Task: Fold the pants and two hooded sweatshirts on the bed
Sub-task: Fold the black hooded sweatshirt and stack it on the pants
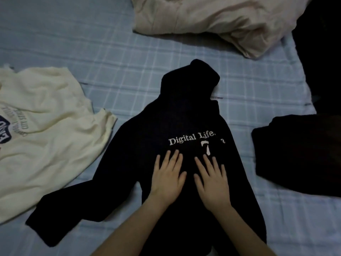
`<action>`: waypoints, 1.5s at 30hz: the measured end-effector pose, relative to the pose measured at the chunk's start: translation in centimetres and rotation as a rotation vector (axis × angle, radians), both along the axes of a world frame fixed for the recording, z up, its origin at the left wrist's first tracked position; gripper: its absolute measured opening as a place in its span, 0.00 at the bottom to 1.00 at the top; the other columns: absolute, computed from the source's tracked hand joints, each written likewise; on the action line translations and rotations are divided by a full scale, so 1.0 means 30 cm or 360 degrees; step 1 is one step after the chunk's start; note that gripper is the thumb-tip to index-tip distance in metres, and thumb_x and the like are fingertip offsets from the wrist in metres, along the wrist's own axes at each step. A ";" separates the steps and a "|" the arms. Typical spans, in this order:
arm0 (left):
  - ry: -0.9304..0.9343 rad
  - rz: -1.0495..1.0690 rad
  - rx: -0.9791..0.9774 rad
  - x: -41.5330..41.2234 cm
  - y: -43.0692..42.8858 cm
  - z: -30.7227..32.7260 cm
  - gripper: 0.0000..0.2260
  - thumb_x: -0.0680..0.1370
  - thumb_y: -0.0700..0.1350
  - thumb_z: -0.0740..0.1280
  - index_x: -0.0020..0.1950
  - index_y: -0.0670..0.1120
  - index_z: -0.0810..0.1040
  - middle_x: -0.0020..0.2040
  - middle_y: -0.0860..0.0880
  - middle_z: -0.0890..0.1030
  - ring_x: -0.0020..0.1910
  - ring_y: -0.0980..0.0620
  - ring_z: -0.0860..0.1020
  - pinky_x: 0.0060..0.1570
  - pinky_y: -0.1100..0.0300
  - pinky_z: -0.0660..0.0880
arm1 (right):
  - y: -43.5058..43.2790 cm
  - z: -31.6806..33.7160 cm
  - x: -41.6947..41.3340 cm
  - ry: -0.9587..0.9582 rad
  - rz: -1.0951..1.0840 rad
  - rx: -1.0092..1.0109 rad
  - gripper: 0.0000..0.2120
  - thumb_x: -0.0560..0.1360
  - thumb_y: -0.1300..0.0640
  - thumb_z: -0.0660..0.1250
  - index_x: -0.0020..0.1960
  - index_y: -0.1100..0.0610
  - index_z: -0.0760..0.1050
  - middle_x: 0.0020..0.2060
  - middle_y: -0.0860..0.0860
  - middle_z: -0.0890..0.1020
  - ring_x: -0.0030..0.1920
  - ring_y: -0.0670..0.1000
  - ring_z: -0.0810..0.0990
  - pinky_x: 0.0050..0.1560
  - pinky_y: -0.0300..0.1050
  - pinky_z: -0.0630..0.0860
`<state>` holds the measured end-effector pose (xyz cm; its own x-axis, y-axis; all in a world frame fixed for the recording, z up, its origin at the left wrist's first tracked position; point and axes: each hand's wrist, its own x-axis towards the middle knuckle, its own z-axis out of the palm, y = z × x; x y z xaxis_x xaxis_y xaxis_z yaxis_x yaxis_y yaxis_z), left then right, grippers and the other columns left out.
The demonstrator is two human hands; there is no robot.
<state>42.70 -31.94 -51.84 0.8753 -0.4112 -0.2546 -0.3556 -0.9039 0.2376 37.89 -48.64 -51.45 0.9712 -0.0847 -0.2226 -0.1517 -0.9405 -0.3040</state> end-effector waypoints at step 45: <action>0.0482 0.0524 -0.1102 -0.647 0.375 -0.062 0.40 0.70 0.67 0.68 0.76 0.68 0.50 0.78 0.51 0.58 0.76 0.54 0.52 0.71 0.56 0.56 | 0.350 -0.063 -0.688 -0.0338 -0.0809 0.1648 0.39 0.77 0.49 0.67 0.78 0.32 0.47 0.73 0.40 0.70 0.71 0.41 0.71 0.66 0.39 0.73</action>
<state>23.28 -20.71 -53.70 0.9126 -0.2960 -0.2820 0.0712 -0.5642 0.8226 17.24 -38.14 -53.33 0.9038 -0.3472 -0.2501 -0.2926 -0.0751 -0.9533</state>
